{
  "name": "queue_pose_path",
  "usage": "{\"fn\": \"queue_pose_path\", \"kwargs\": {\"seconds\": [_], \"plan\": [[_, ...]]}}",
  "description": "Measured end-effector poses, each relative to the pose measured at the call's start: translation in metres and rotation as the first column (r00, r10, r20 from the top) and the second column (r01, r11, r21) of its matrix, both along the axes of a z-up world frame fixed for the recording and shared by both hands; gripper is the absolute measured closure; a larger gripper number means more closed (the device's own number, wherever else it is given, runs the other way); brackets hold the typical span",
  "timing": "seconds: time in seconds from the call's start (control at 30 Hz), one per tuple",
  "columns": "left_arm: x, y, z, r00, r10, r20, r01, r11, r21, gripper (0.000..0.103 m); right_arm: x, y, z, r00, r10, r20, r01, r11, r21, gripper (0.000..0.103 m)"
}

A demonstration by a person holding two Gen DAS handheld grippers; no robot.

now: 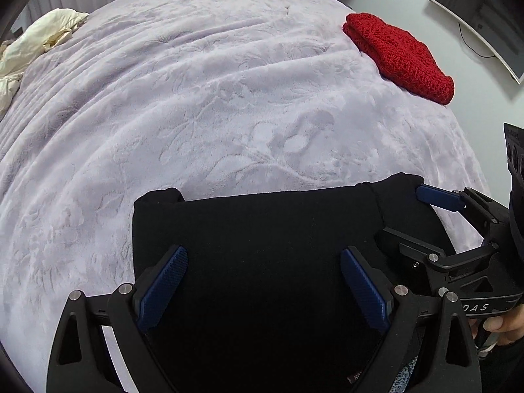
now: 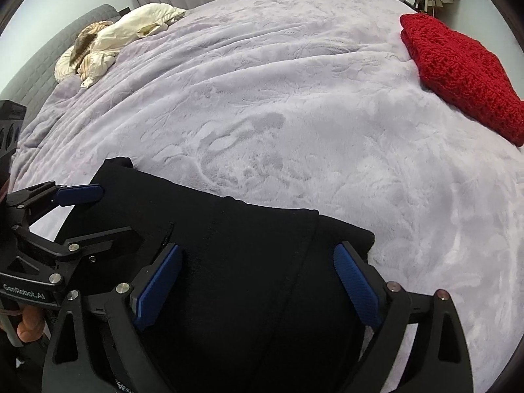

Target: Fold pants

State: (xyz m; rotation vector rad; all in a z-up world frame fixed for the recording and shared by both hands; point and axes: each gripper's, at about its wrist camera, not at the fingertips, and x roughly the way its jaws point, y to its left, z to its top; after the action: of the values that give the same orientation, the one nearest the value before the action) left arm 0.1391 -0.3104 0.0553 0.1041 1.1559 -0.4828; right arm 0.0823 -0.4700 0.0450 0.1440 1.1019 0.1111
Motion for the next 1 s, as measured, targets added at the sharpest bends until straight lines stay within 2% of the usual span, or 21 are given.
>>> {"fn": "queue_pose_path", "kwargs": {"seconds": [0.07,0.2,0.33,0.47,0.57,0.63,0.73,0.8,1.0], "plan": [[-0.003,0.005,0.012,0.999,0.015,0.033,-0.014,1.0,-0.013,0.008,-0.002,0.004,0.011,1.0,-0.01,0.014,0.01,0.999,-0.031,0.007],[-0.001,0.018,0.026,0.993,0.07,0.099,-0.071,0.997,0.013,0.008,-0.004,0.016,0.031,0.998,-0.019,0.058,0.023,0.997,-0.075,0.006],[0.013,0.032,0.017,0.99,0.129,0.046,-0.13,0.991,0.017,0.008,-0.001,0.023,0.034,0.998,-0.017,0.054,0.022,0.995,-0.101,0.006],[0.026,0.037,-0.011,0.984,0.174,-0.036,-0.172,0.983,0.069,0.008,0.004,0.023,0.023,0.999,-0.036,0.012,0.036,0.995,-0.09,0.005],[0.029,0.045,-0.023,0.977,0.193,-0.091,-0.192,0.981,0.025,0.008,0.007,0.019,0.01,0.998,-0.052,-0.035,0.049,0.996,-0.08,0.003],[0.029,0.05,-0.021,0.975,0.196,-0.109,-0.197,0.98,-0.003,0.008,0.003,0.02,0.008,0.998,-0.052,-0.031,0.049,0.995,-0.085,0.002],[0.03,0.059,-0.006,0.974,0.212,-0.081,-0.216,0.975,-0.055,0.008,-0.008,0.022,0.021,0.998,-0.052,0.02,0.054,0.994,-0.097,0.002],[0.033,0.062,-0.001,0.972,0.23,-0.05,-0.232,0.972,-0.032,0.008,-0.011,0.025,0.03,0.998,-0.039,0.055,0.045,0.994,-0.097,0.002],[0.048,0.089,-0.016,0.951,0.301,-0.072,-0.303,0.953,-0.011,0.008,0.004,0.03,0.02,0.999,-0.03,0.019,0.032,0.994,-0.107,0.002]]}}
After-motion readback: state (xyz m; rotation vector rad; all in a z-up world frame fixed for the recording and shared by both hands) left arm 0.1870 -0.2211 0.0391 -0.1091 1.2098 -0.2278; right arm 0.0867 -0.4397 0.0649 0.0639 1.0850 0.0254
